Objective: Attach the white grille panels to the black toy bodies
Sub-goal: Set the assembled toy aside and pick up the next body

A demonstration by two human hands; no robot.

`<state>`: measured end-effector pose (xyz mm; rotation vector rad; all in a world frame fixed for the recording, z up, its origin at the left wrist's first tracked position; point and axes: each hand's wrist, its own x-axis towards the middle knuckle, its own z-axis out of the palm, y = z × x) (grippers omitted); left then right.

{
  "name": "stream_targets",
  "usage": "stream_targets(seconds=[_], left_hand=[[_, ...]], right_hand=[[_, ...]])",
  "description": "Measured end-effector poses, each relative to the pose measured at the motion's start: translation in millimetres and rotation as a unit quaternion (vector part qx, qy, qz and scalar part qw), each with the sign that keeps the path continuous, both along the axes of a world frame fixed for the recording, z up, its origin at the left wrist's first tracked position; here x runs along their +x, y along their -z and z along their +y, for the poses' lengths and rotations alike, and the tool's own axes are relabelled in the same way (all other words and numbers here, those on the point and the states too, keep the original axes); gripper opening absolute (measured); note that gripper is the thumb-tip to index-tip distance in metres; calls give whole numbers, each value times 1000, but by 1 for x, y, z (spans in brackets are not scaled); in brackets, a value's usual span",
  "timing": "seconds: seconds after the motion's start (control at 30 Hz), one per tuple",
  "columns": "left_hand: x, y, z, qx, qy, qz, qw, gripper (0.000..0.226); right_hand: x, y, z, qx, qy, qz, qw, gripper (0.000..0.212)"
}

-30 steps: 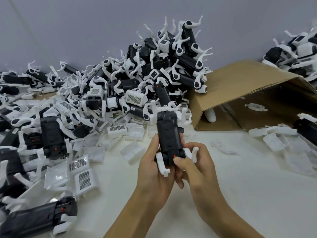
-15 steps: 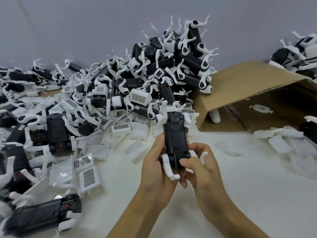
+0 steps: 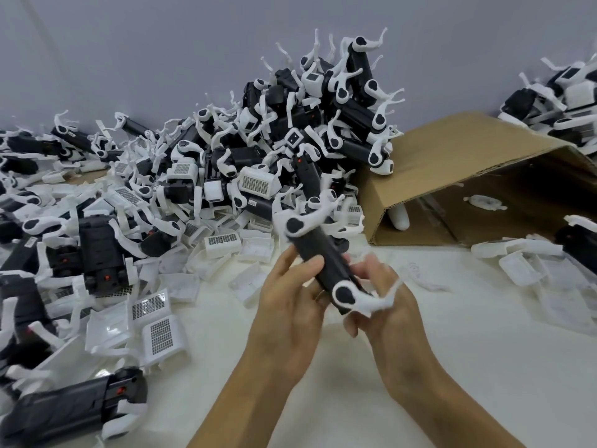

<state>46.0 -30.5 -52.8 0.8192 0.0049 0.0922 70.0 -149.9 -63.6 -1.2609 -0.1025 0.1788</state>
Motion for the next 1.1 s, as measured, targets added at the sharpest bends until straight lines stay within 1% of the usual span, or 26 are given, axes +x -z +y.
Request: stream_targets(seconds=[0.03, 0.1, 0.13, 0.17, 0.2, 0.27, 0.3, 0.33, 0.37, 0.4, 0.43, 0.47, 0.5, 0.53, 0.57, 0.6, 0.63, 0.7, 0.77, 0.83, 0.87, 0.93, 1.0, 1.03, 1.07, 1.1], left_hand=[[2, -1, 4, -10, -33, -7, 999, 37], [4, -5, 13, -34, -108, -5, 994, 12], [5, -6, 19, -50, -145, 6, 988, 11], [7, -5, 26, -70, -175, 17, 982, 13], [8, -6, 32, -93, -195, 27, 976, 22], [8, -5, 40, -127, -215, 50, 967, 51], [8, -5, 42, -136, -226, 53, 963, 50], [8, -5, 44, -147, -228, 48, 961, 38], [7, -5, 46, -163, -221, 46, 960, 23], [6, -6, 46, -175, -212, 51, 960, 15], [6, -5, 48, -174, -206, 58, 961, 17], [7, -4, 49, -157, -210, 72, 962, 25], [10, -1, 50, -114, -227, 85, 963, 38], [10, -1, 47, -44, -247, 86, 964, 50], [10, 0, 43, 44, -263, 69, 961, 58], [10, 0, 38, 133, -280, 49, 950, 66], [9, 2, 36, 211, -291, 24, 933, 74], [7, 7, 32, 308, -276, -28, 910, 76], [6, 6, 26, 358, -229, -51, 904, 63], [3, 4, 20, 380, -191, -82, 901, 46], [1, 2, 16, 392, -179, -97, 897, 42], [-2, 2, 12, 417, -157, -118, 888, 38], [-2, 5, 11, 429, -135, -114, 886, 40], [-2, 7, 10, 438, -123, -110, 883, 42], [-2, 8, 9, 450, -112, -110, 879, 44], [-3, 10, 7, 458, -103, -114, 876, 45]], right_hand=[[4, 2, -3, -7, 19, -10, 1000, 33], [10, 7, -7, -66, 65, -43, 995, 30], [11, 9, -9, -116, 76, -66, 988, 28], [12, 12, -10, -177, 71, -98, 977, 32], [11, 14, -10, -239, 50, -141, 959, 39], [11, 18, -10, -359, -38, -219, 907, 46], [10, 20, -9, -418, -89, -244, 870, 48], [10, 23, -9, -471, -127, -265, 832, 50], [11, 27, -10, -513, -139, -281, 799, 50], [12, 28, -10, -533, -125, -294, 784, 44], [11, 28, -11, -533, -91, -298, 786, 36], [9, 25, -11, -508, -48, -290, 809, 25], [7, 22, -11, -456, -9, -259, 851, 16], [7, 18, -10, -378, 11, -207, 902, 10], [8, 14, -10, -281, 9, -154, 947, 16], [10, 11, -11, -189, -5, -115, 975, 25], [11, 7, -12, -121, -25, -90, 988, 31], [12, -1, -15, -22, -53, -61, 996, 37], [13, -7, -18, 36, -80, -32, 996, 41], [14, -8, -19, 33, -96, -7, 995, 43], [15, -9, -20, 20, -96, 5, 995, 44], [16, -10, -21, 20, -71, 28, 997, 50], [16, -12, -22, 30, -34, 36, 998, 53], [16, -13, -22, 23, -15, 33, 999, 51], [16, -13, -22, 13, 2, 27, 1000, 45], [16, -12, -23, 8, 18, 18, 1000, 34]])
